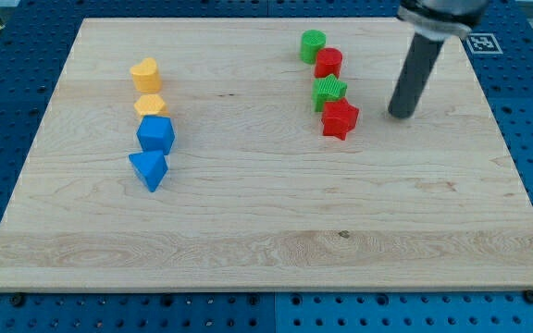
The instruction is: Place the green circle towards the top of the red circle
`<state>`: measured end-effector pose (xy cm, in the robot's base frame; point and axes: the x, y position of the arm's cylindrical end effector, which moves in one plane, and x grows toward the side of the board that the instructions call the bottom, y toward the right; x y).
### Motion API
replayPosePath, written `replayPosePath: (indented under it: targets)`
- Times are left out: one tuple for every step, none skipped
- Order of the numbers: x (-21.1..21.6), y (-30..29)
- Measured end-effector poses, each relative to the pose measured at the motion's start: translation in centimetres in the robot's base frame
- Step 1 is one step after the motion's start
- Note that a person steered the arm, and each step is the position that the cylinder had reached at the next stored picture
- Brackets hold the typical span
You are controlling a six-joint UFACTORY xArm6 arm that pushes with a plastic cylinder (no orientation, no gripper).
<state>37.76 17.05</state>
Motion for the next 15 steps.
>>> replayPosePath:
  targets:
    - [-5.0, -1.0]
    - [-9.1, -2.0]
    - [-10.6, -2.3]
    - [-10.8, -2.4]
    - [-11.7, -4.0]
    - [-13.2, -5.4]
    - [-14.0, -8.5]
    - [-14.2, -11.8]
    - [-13.1, -13.0]
    - [-12.5, -14.4]
    - [-11.6, -17.2]
    - [-11.5, -18.3]
    - [-11.5, -18.3]
    - [-11.5, -17.9]
    - [-11.5, -17.3]
